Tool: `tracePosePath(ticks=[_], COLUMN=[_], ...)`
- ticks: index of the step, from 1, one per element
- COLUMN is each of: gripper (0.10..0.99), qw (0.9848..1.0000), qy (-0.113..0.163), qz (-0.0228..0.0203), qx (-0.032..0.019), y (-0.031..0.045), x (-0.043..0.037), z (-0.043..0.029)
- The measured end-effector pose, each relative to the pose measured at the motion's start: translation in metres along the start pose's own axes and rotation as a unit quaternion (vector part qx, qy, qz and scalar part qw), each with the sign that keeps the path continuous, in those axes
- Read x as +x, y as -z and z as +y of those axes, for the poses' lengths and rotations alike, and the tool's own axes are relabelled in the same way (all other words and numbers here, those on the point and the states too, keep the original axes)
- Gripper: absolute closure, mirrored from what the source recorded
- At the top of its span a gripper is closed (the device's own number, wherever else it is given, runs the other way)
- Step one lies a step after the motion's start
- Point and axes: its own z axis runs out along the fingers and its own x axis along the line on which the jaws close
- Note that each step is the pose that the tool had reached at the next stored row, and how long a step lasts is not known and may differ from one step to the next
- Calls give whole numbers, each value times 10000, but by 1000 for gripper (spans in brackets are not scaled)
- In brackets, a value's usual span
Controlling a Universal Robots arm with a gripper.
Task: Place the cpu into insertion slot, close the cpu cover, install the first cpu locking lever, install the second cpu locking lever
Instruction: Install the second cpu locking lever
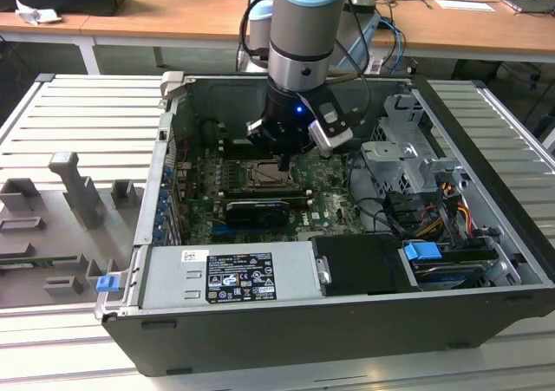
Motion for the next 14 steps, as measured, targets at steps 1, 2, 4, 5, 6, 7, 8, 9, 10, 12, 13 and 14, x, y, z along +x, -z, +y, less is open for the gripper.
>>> tracePosePath(ticks=[1,2,4,5,6,7,8,9,10,12,13,14], gripper=[980,980,980,980,980,980,980,980,980,980,980,980], qw=[10000,10000,10000,10000,10000,10000,10000,10000,10000,10000,10000,10000], qy=[1,5,4,5,6,5,6,7,7,8,9,8], qz=[5,5,5,5,5,5,5,6,6,5,6,6], qx=[-40,-57,-61,-62,-63,-63,-63,-63,-62,-63,-62,-63], y=[3,3,2,1,-2,-3,-4,-5,-6,-9,-9,-11], x=[3,5,30,41,94,140,167,192,212,233,234,243], z=[-59,-100,-115,-118,-119,-119,-120,-120,-121,-120,-120,-121])
